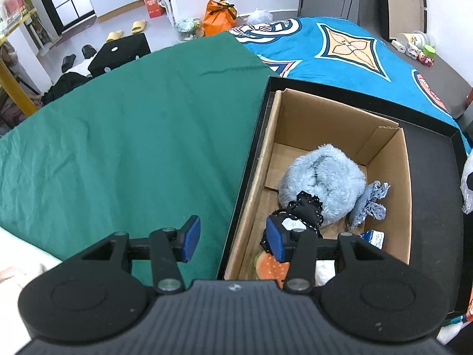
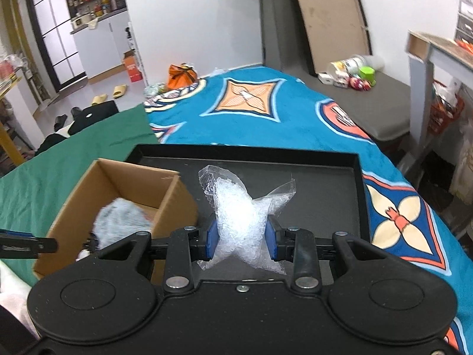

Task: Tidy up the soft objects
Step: 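Carry the plastic bag into the box and open the right tool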

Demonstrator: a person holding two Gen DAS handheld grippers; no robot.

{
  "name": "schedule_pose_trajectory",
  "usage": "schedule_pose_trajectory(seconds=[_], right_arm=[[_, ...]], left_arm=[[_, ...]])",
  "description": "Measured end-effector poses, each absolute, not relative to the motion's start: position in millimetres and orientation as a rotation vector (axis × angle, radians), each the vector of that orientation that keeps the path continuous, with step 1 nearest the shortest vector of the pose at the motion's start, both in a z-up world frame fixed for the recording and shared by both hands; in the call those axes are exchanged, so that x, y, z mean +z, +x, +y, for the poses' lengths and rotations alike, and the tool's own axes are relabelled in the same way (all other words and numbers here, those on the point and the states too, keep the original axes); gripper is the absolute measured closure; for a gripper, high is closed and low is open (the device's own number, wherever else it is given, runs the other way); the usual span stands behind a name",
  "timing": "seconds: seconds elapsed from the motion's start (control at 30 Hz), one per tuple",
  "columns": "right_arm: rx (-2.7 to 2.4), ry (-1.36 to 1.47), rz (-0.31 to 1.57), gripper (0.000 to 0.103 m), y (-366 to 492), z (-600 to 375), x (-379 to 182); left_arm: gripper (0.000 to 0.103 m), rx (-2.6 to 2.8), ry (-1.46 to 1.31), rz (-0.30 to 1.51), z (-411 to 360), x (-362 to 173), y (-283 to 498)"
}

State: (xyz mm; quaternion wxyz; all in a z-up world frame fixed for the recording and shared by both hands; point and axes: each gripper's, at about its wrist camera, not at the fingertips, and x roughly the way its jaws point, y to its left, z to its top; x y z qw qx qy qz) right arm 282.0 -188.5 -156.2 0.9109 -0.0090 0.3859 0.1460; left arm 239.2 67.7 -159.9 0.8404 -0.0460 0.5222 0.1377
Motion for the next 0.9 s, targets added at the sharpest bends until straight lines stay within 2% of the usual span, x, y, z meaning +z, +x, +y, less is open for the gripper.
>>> schedule_pose_trajectory(seconds=[0.67,0.8,0.87,0.9], right_arm=[[0.353,-0.098,0.768,0.071,269,-121,-130],[0.371,-0.117,0.768,0.070,268,-106,-127],[0.383,-0.120,0.771,0.070,267,-99,-127],[0.387,-0.121,0.772,0.070,266,-97,-126]], left_arm=[[0.056,0.219,-0.206,1.177,89,-179,242],[0.060,0.202,-0.234,1.178,93,-181,242],[0.068,0.194,-0.242,1.176,95,-182,241],[0.075,0.191,-0.245,1.176,96,-183,241]])
